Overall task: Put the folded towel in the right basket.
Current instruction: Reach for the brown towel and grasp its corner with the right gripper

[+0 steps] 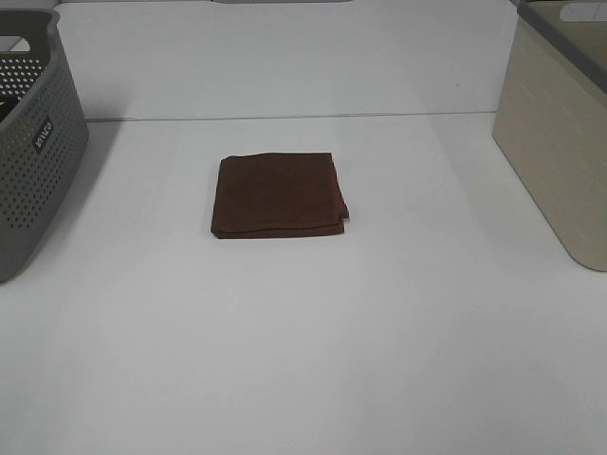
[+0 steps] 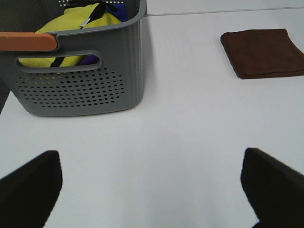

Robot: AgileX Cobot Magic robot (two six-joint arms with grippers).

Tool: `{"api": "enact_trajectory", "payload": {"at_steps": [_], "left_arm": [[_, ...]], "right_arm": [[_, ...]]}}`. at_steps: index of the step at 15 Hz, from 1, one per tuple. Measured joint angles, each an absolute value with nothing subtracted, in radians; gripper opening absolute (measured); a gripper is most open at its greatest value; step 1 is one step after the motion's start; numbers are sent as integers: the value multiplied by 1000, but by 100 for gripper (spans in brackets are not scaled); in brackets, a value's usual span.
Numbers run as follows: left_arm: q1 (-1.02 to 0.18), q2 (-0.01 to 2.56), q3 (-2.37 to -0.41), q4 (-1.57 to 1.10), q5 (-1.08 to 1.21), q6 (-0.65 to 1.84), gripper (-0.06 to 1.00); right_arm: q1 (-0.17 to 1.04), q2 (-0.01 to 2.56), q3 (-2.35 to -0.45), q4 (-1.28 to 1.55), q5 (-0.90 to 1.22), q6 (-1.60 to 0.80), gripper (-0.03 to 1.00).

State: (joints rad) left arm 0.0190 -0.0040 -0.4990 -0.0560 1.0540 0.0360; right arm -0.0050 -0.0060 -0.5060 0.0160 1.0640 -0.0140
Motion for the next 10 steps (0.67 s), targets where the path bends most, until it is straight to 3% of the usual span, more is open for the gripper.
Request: {"api": "enact_trajectory", "payload": {"at_steps": [10], "left_arm": [[19, -4, -499, -56, 1054, 36, 97]], "right_arm": [[-5, -6, -506, 16, 1064, -14, 65]]}}
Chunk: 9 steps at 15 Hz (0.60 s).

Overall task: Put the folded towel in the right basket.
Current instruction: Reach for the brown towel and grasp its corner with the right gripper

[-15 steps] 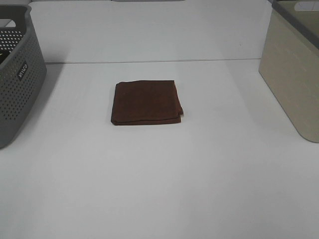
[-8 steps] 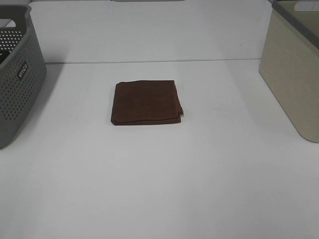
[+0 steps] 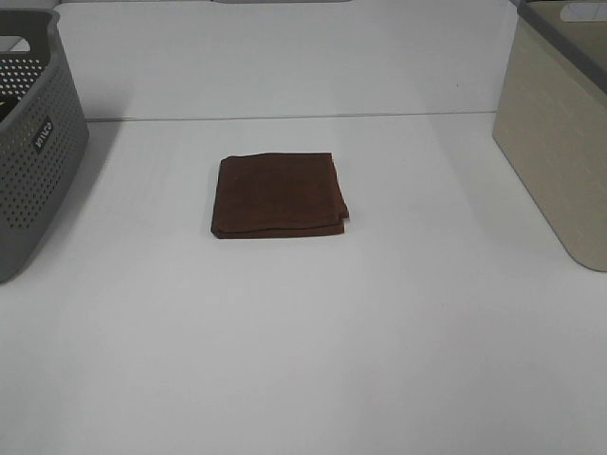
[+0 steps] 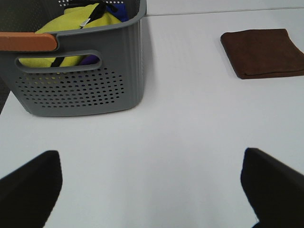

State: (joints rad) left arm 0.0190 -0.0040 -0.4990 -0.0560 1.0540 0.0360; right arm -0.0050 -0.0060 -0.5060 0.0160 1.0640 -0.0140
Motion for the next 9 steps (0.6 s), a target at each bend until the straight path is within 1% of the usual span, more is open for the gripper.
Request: {"api": "enact_trajectory", "payload": {"at_steps": [9], "left_arm": [[19, -4, -499, -56, 1054, 36, 97]], "right_arm": [[-5, -6, -506, 16, 1064, -14, 65]]}}
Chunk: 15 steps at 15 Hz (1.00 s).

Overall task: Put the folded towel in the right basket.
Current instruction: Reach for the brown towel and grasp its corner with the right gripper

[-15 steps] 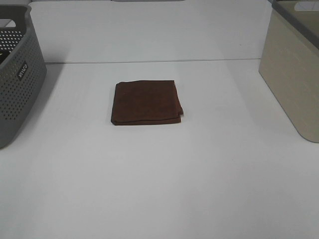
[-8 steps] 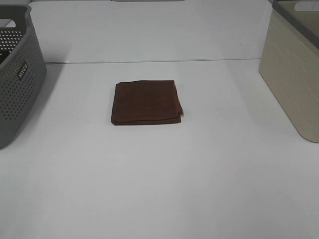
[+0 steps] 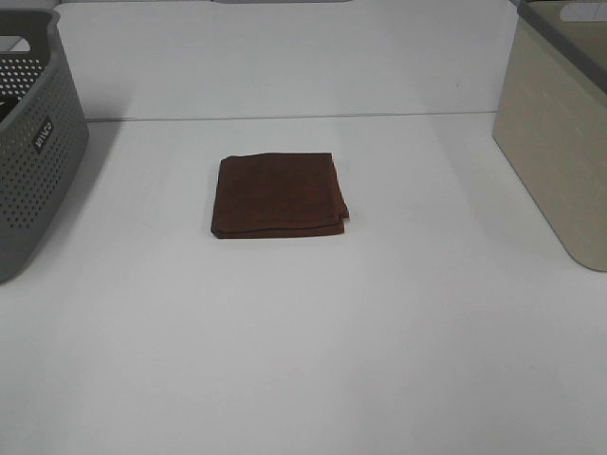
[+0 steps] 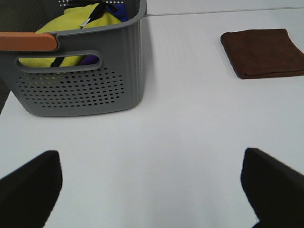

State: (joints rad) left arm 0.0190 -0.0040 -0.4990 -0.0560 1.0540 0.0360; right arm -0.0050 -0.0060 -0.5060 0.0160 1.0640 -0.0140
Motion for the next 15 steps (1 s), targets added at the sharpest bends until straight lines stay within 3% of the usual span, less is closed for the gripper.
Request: {"api": "enact_trajectory", "payload": {"at_steps": [15], "left_arm": [[19, -4, -499, -56, 1054, 36, 97]], "right_arm": [[-5, 56, -524, 16, 1015, -14, 65]]}}
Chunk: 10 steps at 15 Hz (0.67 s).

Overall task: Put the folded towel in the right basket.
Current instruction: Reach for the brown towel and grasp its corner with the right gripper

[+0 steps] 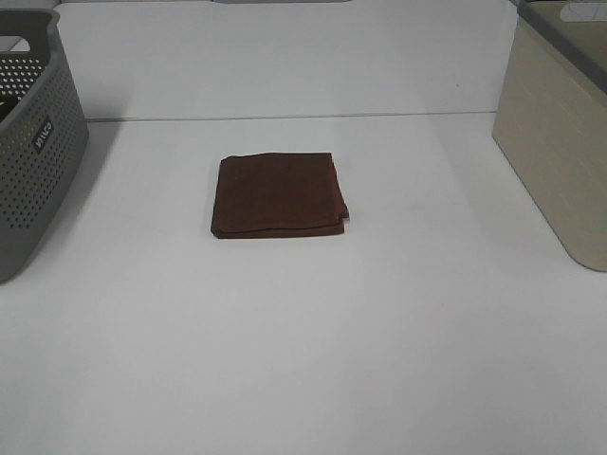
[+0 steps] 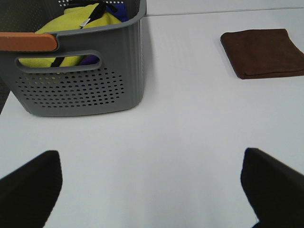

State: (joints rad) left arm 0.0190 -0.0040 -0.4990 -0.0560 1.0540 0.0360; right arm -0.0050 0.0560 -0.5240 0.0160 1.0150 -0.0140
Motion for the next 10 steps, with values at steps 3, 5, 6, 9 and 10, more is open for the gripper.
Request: {"api": "enact_trajectory", "payload": {"at_steps": [3, 5, 6, 9, 10], "left_arm": [[19, -4, -499, -56, 1054, 36, 97], [19, -4, -499, -56, 1054, 36, 97], [19, -4, -499, -56, 1054, 36, 97], [19, -4, -499, -56, 1054, 36, 97], [19, -4, -499, -56, 1054, 36, 97]], "right_arm": [[-5, 221, -567, 19, 849, -14, 65], [-5, 395, -624, 22, 745, -14, 65], [-5, 478, -659, 30, 698, -14, 65], [-5, 751, -809, 42, 599, -16, 65], [-5, 836, -874, 42, 593, -16, 65]]}}
